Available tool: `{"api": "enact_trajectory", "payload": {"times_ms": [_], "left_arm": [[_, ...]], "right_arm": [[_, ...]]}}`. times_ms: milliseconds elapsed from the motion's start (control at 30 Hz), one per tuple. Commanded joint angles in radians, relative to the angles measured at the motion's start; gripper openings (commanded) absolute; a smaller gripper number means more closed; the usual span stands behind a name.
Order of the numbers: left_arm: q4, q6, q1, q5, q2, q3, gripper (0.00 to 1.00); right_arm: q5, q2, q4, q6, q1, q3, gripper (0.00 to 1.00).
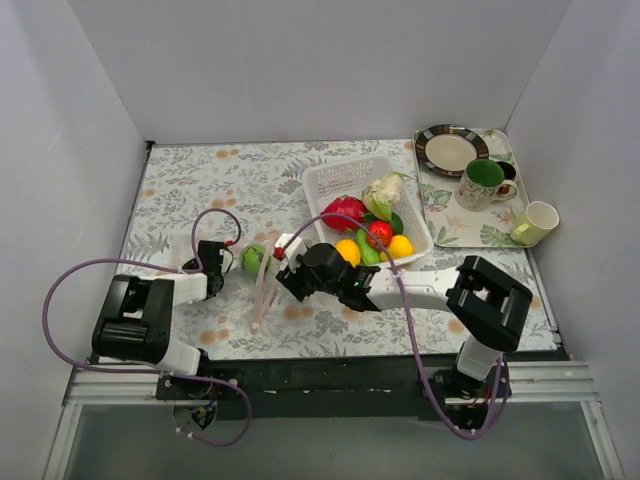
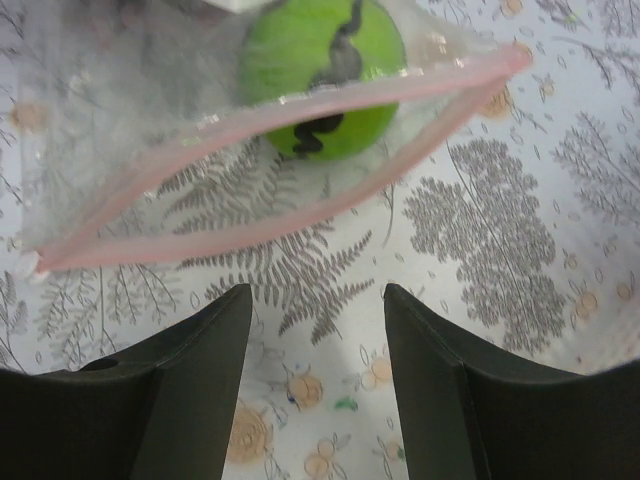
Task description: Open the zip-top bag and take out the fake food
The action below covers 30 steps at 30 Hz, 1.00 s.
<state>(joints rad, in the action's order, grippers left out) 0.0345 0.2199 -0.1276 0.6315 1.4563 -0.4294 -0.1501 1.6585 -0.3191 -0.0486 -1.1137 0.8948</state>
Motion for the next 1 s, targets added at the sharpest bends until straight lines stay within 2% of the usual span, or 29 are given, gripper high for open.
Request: {"api": "enact_trajectory", "payload": {"times_ms": [0, 267, 400, 533, 967], "left_arm": [[0.042, -0.042, -0.020, -0.121, 0.070, 0.004, 0.00], [0.038, -0.034, -0.023, -0.127, 0.092, 0.003, 0.00], [0.036, -0.030, -0.021, -0.130, 0.090, 0.000, 0.00], [0.038, -0.013, -0.023, -0.131, 0.078, 0.009, 0.00], [0.068, 0.027, -0.023, -0.154, 0.039, 0.018, 0.00]], "right_arm": [[0.081, 0.061, -0.126, 0.009, -0.003, 0.107, 0.64], [0.115, 0.179, -0.153, 0.018, -0.005, 0.191, 0.71], [0.109, 0.237, -0.141, 0.004, -0.003, 0.239, 0.82], [0.103, 0.300, -0.143, -0.010, -0.001, 0.286, 0.98], [0.003, 0.461, -0.155, -0.094, 0.000, 0.473, 0.99]]}}
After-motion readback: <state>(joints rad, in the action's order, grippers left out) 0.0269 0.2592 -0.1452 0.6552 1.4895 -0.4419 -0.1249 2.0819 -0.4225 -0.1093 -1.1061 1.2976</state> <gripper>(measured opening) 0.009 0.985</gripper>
